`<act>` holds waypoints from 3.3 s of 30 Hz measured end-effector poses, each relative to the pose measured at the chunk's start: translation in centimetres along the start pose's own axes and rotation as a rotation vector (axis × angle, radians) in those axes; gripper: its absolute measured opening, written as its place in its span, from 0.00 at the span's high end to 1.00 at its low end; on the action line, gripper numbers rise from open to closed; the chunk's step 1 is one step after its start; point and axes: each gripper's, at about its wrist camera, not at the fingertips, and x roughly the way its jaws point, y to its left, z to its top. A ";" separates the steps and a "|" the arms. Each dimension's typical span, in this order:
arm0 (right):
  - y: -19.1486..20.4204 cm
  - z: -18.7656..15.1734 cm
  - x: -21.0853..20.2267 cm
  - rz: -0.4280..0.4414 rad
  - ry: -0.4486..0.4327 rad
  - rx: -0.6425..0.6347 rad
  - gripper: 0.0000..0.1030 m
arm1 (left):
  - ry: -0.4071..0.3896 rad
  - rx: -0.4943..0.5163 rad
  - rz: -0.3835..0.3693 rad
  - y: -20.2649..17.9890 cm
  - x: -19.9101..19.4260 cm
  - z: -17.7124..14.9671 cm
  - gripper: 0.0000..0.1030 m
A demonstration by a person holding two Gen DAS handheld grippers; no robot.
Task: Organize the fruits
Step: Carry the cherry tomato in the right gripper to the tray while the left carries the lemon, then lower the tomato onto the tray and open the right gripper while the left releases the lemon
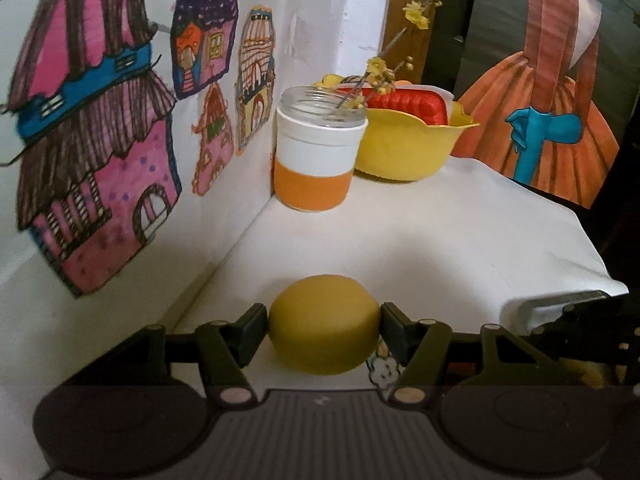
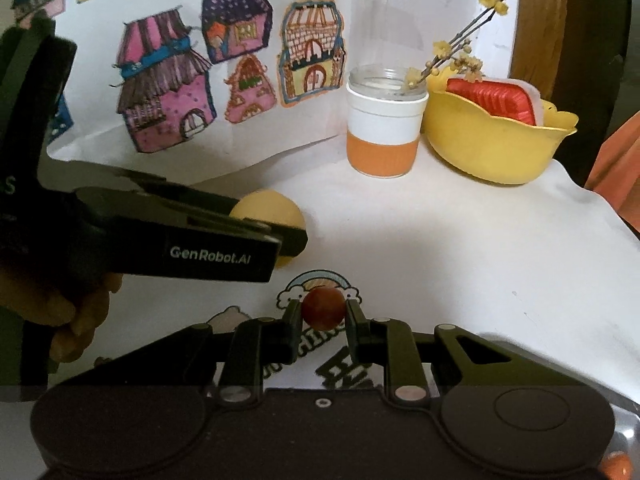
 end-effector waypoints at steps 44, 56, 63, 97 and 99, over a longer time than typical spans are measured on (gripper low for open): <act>2.3 -9.1 -14.1 -0.033 -0.167 0.013 0.76 | -0.005 0.068 -0.122 -7.5 -10.5 -6.0 0.37; 1.4 -11.5 -18.1 -0.091 -0.227 0.032 0.76 | -0.020 0.099 -0.177 -10.3 -12.4 -6.7 0.37; 0.2 -12.9 -19.7 -0.126 -0.235 0.052 0.76 | -0.011 0.126 -0.223 -12.4 -12.9 -7.3 0.37; -2.4 -19.2 -22.9 -0.209 -0.214 0.180 0.76 | -0.042 0.212 -0.316 -17.3 -15.2 -11.0 0.37; -2.5 -19.4 -22.8 -0.208 -0.209 0.185 0.76 | -0.036 0.215 -0.324 -17.5 -15.3 -11.3 0.37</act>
